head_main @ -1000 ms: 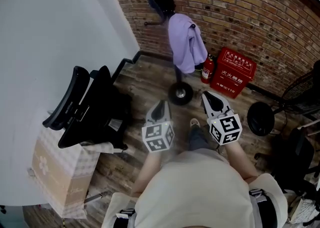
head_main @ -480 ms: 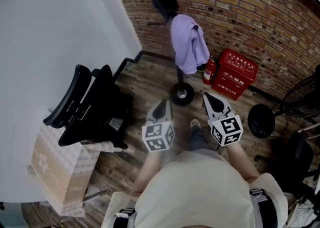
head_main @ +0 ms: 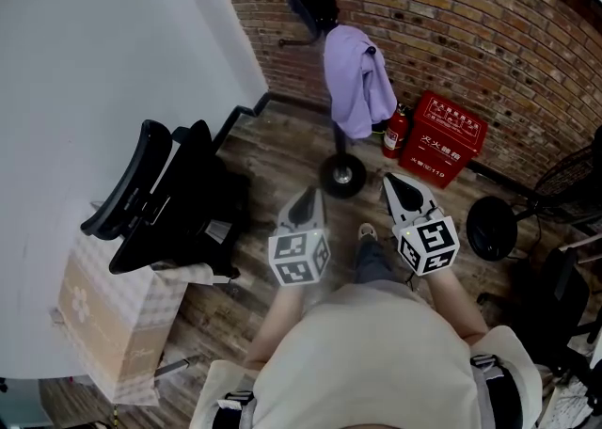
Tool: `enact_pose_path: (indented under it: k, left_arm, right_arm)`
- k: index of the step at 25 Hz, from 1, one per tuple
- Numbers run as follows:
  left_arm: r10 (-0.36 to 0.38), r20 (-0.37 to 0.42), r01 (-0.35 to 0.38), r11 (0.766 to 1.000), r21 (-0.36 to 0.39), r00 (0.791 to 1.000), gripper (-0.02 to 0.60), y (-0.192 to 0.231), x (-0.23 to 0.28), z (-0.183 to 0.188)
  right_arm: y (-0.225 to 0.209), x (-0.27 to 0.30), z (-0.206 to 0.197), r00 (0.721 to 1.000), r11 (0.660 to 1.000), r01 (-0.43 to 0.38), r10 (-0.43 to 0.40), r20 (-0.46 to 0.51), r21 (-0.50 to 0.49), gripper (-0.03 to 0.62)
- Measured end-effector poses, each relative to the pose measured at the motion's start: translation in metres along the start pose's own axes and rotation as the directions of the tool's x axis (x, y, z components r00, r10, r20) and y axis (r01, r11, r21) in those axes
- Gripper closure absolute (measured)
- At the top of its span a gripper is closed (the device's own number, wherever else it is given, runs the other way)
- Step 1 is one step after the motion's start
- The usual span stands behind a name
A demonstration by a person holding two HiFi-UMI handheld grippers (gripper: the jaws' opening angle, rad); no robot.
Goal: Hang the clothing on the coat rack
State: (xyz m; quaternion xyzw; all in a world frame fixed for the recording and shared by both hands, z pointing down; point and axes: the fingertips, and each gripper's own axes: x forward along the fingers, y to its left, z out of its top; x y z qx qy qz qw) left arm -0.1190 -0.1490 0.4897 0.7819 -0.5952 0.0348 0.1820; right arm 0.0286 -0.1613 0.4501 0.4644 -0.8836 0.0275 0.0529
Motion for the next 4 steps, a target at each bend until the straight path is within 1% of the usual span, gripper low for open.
enact_pose_path:
  k: [4]
  left_arm:
    - [-0.008, -0.004, 0.008, 1.0, 0.001, 1.0, 0.551, -0.0023, 0.0002, 0.001]
  right_arm:
    - [0.0003, 0.0004, 0.0014, 1.0, 1.0, -0.006, 0.006, 0.001, 0.0, 0.595]
